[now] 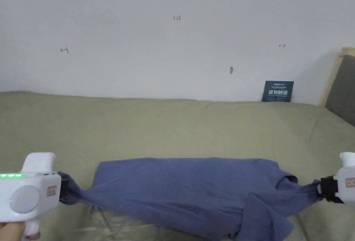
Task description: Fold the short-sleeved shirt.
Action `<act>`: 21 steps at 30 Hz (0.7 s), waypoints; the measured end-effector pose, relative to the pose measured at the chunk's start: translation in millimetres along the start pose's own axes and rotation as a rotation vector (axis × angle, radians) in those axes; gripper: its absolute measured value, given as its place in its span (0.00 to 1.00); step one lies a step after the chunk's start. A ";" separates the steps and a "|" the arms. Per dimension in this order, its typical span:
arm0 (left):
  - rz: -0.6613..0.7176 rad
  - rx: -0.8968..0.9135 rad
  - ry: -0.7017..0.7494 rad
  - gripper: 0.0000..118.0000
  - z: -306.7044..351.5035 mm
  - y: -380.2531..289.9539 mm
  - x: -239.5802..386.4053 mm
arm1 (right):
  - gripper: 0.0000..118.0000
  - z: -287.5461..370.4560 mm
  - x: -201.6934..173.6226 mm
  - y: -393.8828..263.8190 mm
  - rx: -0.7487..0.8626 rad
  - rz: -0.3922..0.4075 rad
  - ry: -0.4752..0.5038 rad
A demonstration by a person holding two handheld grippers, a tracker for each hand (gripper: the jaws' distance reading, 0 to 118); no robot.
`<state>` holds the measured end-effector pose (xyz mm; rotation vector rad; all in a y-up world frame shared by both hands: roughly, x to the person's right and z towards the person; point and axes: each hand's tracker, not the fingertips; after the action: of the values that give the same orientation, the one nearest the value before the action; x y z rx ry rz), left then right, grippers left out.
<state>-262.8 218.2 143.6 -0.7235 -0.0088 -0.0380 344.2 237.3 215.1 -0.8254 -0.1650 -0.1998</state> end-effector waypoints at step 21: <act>0.116 -0.128 -0.067 0.00 109.8 -173.2 -51.0 | 0.02 95.1 35.4 -210.1 -0.074 -0.115 0.049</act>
<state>-319.8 162.8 339.4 -0.8514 -0.0287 0.0977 321.7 164.9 435.7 -0.8842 -0.1599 -0.3354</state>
